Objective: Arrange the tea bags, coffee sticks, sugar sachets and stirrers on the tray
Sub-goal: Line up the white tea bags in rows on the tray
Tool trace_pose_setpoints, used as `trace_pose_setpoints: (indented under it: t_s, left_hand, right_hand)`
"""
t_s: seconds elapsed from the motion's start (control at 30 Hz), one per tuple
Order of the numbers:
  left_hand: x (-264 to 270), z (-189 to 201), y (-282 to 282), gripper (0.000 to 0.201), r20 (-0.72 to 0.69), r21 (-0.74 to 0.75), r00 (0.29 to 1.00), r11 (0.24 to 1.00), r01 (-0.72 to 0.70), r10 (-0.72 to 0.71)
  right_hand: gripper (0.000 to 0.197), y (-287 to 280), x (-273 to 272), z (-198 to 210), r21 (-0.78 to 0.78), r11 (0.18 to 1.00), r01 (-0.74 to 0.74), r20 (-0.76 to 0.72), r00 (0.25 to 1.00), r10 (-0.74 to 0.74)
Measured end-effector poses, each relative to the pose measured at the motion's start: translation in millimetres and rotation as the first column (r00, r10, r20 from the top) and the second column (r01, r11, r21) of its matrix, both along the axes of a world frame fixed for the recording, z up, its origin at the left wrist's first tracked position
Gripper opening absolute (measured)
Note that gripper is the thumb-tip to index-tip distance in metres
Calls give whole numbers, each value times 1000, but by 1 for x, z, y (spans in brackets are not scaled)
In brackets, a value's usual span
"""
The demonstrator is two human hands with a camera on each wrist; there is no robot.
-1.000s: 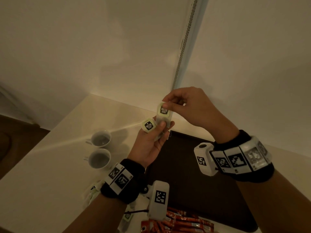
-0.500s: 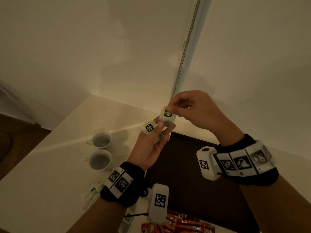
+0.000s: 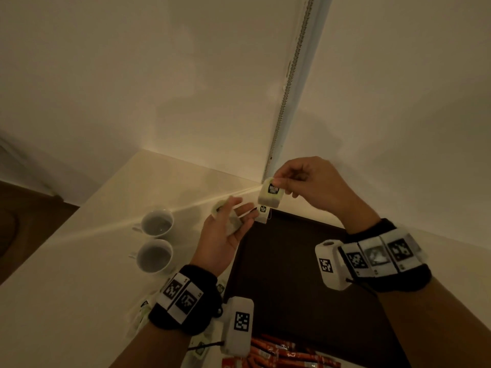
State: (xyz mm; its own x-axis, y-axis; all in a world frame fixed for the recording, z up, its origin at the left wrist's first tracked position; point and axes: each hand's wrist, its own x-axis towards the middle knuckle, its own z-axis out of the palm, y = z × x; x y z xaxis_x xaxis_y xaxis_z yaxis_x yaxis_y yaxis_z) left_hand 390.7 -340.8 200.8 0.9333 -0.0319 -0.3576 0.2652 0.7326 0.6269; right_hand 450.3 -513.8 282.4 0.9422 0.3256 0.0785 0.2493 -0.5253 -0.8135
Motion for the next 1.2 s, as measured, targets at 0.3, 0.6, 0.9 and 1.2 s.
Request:
trace_pose_setpoints:
  t_s: [0.3,0.6,0.9,1.2]
  left_hand:
    - [14,4,28,58,6,-29,1000,999,24,-24]
    - [17,-9,37,68,-41,-28,999,1000,2,-3]
    - [20,-17,36,66,-43,4,999,1000,7,-7]
    - [22,-21,35,77,-40,48,992,991,123,-121]
  right_hand:
    - [14,-26,37,-160,-386,922,-41,-368,923,-113]
    - [8,-38,78,-201,-358,899,253,-158,932,-326]
    - [12,-37,92,-209,-359,892,275,-167,921,-351]
    - [11,-36,99,-211,-352,871,343,-194,883,-427]
